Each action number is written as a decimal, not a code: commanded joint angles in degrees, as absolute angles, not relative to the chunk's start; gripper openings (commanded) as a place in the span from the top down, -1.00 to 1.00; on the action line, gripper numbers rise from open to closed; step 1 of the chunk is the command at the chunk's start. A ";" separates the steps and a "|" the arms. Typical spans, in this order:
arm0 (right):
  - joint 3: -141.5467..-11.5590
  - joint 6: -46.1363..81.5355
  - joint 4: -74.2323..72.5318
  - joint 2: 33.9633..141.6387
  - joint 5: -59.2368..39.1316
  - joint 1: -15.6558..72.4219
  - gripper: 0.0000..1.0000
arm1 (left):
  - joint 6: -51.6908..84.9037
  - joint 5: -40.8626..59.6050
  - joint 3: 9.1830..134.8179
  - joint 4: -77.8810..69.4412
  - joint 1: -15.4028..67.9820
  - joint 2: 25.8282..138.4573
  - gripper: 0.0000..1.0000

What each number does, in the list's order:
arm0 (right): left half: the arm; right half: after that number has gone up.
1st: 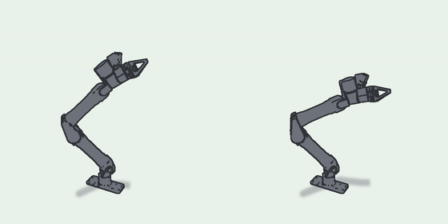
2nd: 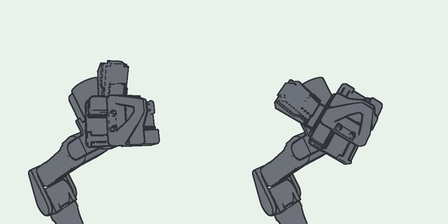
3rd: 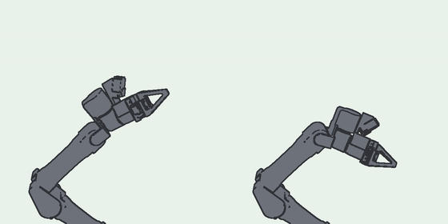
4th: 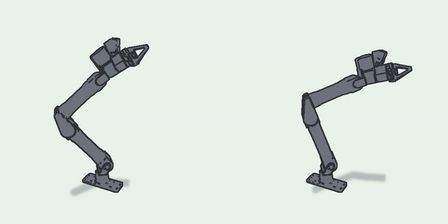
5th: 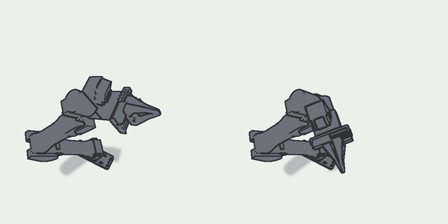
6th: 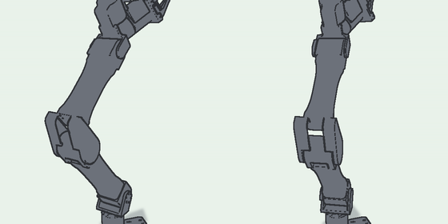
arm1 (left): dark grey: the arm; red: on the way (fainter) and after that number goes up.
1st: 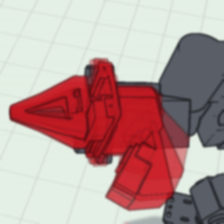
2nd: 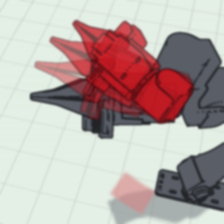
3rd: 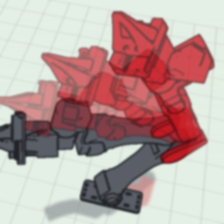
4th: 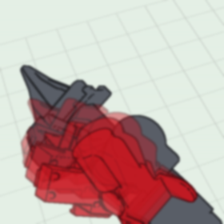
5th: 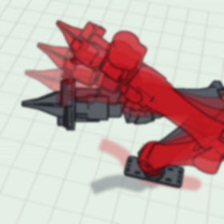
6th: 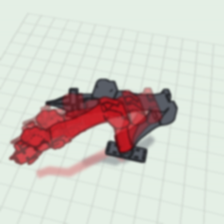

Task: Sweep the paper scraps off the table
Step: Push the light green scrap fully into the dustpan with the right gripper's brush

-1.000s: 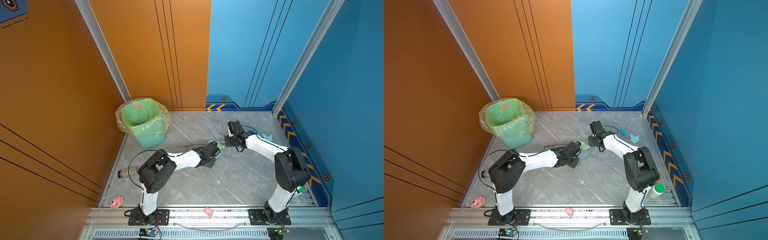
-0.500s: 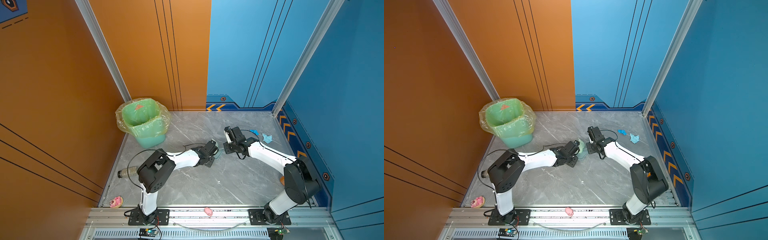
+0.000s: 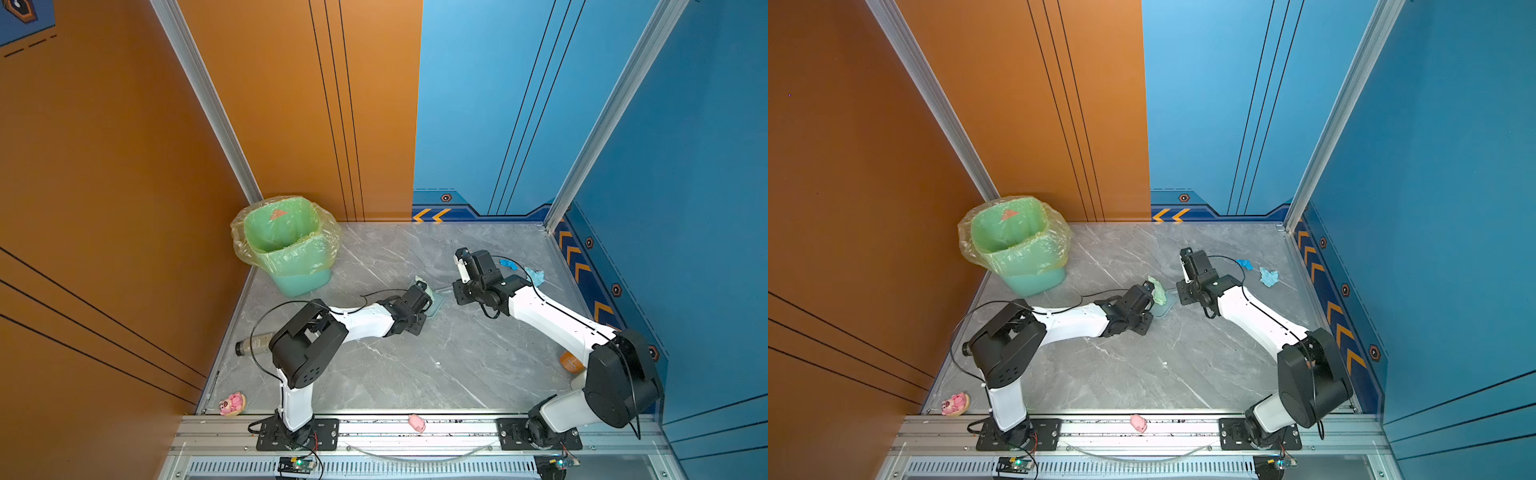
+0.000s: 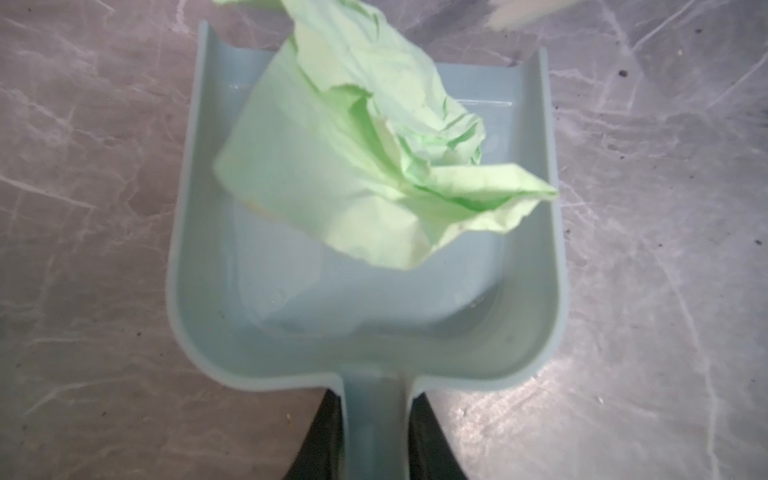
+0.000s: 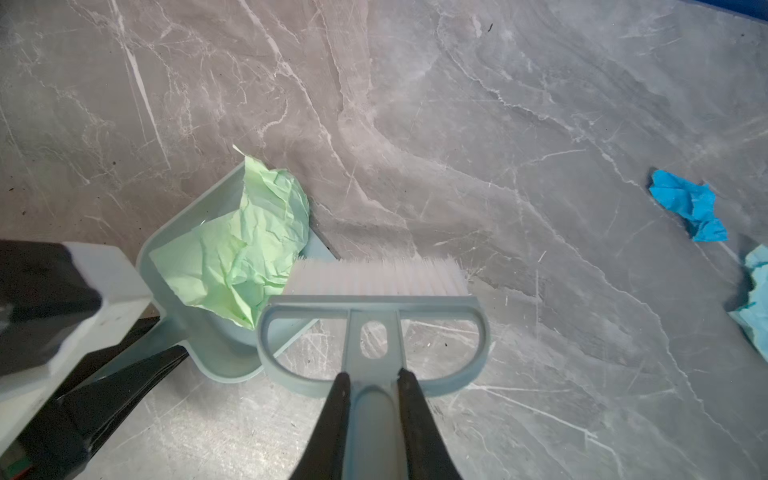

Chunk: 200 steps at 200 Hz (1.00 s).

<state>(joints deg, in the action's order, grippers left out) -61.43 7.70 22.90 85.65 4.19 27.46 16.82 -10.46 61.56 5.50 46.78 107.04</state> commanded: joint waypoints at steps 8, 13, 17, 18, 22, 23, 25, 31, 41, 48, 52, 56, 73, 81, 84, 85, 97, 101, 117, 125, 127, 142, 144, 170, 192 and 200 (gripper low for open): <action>-61.82 8.48 20.62 86.05 1.60 27.33 1.00 | 17.32 -11.18 61.00 5.27 46.27 106.35 1.00; -62.24 8.51 20.58 86.48 1.48 27.49 1.00 | 17.31 -11.26 61.00 5.36 46.31 106.27 1.00; -62.51 8.59 20.52 86.82 1.42 27.63 1.00 | 17.31 -11.31 61.00 5.44 46.30 106.26 1.00; -62.55 8.56 20.50 86.92 1.37 27.66 1.00 | 17.31 -11.28 61.00 5.45 46.31 106.26 1.00; -62.78 8.57 20.56 87.28 1.26 27.84 1.00 | 17.31 -11.36 61.00 5.51 46.27 106.26 1.00; -62.81 8.59 20.52 87.41 1.20 27.90 1.00 | 17.31 -11.35 61.00 5.53 46.25 106.26 1.00; -63.03 8.54 20.42 87.53 1.11 27.98 1.00 | 17.31 -11.43 60.95 5.53 46.24 106.22 1.00; -63.36 8.53 20.44 88.03 0.85 28.32 1.00 | 17.31 -11.49 60.91 5.54 46.25 106.22 1.00; -63.80 8.31 20.22 88.77 0.39 28.94 1.00 | 17.36 -11.64 60.82 5.62 46.32 106.16 1.00; -64.04 8.10 20.19 89.25 0.13 29.34 1.00 | 17.31 -11.78 60.82 5.62 46.31 106.17 1.00; -64.15 8.03 20.27 89.57 0.02 29.65 1.00 | 17.28 -11.79 60.82 5.62 46.24 106.11 1.00; -64.29 7.88 20.46 89.93 -0.08 29.90 1.00 | 17.31 -11.93 60.82 5.62 46.26 106.09 1.00; -65.51 6.73 22.59 91.49 -0.11 30.90 1.00 | 17.40 -11.89 60.82 5.71 46.20 105.94 1.00; -65.98 5.98 24.05 92.11 0.12 31.42 1.00 | 17.40 -12.04 60.82 5.72 46.10 105.84 1.00; -66.11 5.76 24.54 92.30 0.17 31.58 1.00 | 17.37 -12.07 60.78 5.79 46.05 105.82 1.00; -66.19 5.65 24.71 92.33 0.22 31.65 1.00 | 17.34 -12.06 60.75 5.80 46.01 105.82 1.00; -66.53 4.44 26.45 92.61 0.39 32.07 1.00 | 17.53 -12.44 60.65 5.89 45.89 105.57 1.00; -66.45 4.10 26.84 92.54 0.50 32.14 1.00 | 17.55 -12.65 60.57 5.89 45.88 105.49 1.00; -66.23 3.27 28.05 91.90 0.05 32.16 1.00 | 17.73 -13.08 60.06 5.67 45.36 105.22 1.00; -66.27 2.67 28.66 91.46 -0.34 32.16 1.00 | 17.86 -13.10 59.71 5.49 45.08 105.03 1.00; -66.27 2.58 28.87 91.38 -0.46 32.17 1.00 | 17.96 -13.14 59.69 5.46 45.04 105.03 1.00; -66.52 1.49 30.51 90.72 -1.73 32.17 1.00 | 18.27 -13.29 59.41 5.23 44.51 104.38 1.00; -66.55 1.32 30.79 90.60 -1.95 32.12 1.00 | 18.24 -13.32 59.41 5.20 44.46 104.30 1.00; -66.28 0.53 31.84 88.28 -4.03 31.72 1.00 | 18.33 -14.48 57.18 5.23 44.13 103.08 1.00; -65.10 2.05 29.19 85.17 -8.25 30.43 1.00 | 18.11 -15.01 56.52 5.12 44.08 102.14 1.00; -64.49 2.87 27.52 83.95 -10.04 29.80 1.00 | 18.02 -15.20 56.22 4.95 44.03 101.96 1.00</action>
